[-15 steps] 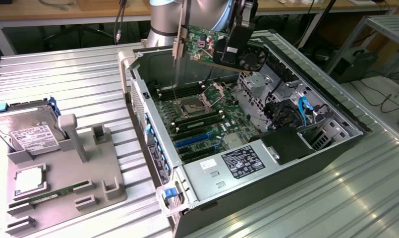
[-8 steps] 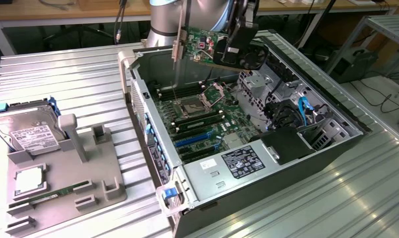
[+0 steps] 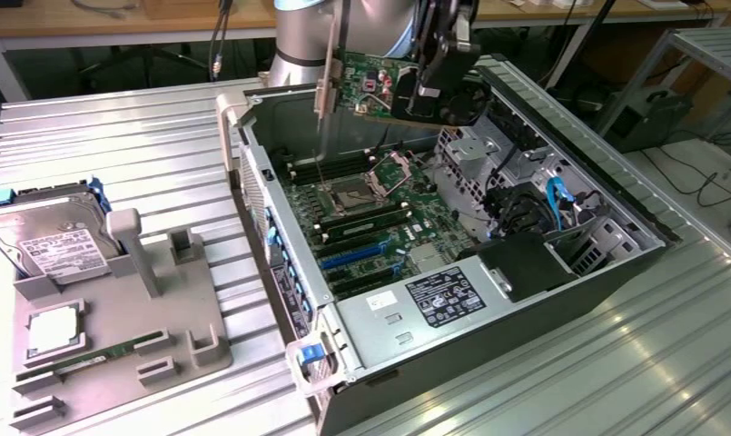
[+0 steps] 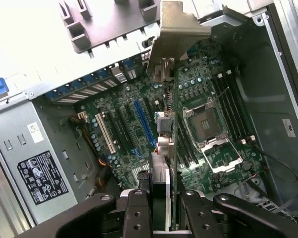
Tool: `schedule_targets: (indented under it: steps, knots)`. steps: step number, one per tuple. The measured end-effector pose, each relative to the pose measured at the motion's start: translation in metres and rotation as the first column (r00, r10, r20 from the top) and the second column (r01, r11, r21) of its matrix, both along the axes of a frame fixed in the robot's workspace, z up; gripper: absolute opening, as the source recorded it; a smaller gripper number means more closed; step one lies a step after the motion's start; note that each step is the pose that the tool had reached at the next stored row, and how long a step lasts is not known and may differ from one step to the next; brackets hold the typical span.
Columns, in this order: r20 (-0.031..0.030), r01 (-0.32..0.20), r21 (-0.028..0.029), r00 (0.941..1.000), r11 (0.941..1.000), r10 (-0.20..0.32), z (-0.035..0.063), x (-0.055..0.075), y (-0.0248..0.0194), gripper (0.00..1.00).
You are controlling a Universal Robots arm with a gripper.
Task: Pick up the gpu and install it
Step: 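Insert the gpu into the slot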
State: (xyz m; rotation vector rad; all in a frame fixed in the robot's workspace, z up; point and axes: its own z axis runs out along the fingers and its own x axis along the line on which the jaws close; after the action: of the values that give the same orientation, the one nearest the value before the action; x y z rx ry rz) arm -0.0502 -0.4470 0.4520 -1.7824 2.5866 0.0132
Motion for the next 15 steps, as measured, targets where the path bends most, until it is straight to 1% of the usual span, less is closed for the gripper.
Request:
schedule_targets:
  steps: [5,8,12,15]
  knots:
    - [0.0000,-0.056,0.0000,0.9984,0.9984,0.056,0.0000,0.0000,0.0000,0.27]
    - [0.0000,-0.094,0.0000,0.9955,0.9955,0.094,0.0000,0.0000,0.0000,0.27]
    - [0.0000,-0.150,0.0000,0.9886,0.9886,0.150,0.0000,0.0000,0.0000,0.27]
    - [0.0000,-0.199,0.0000,0.9799,0.9799,0.199,0.0000,0.0000,0.0000,0.27]
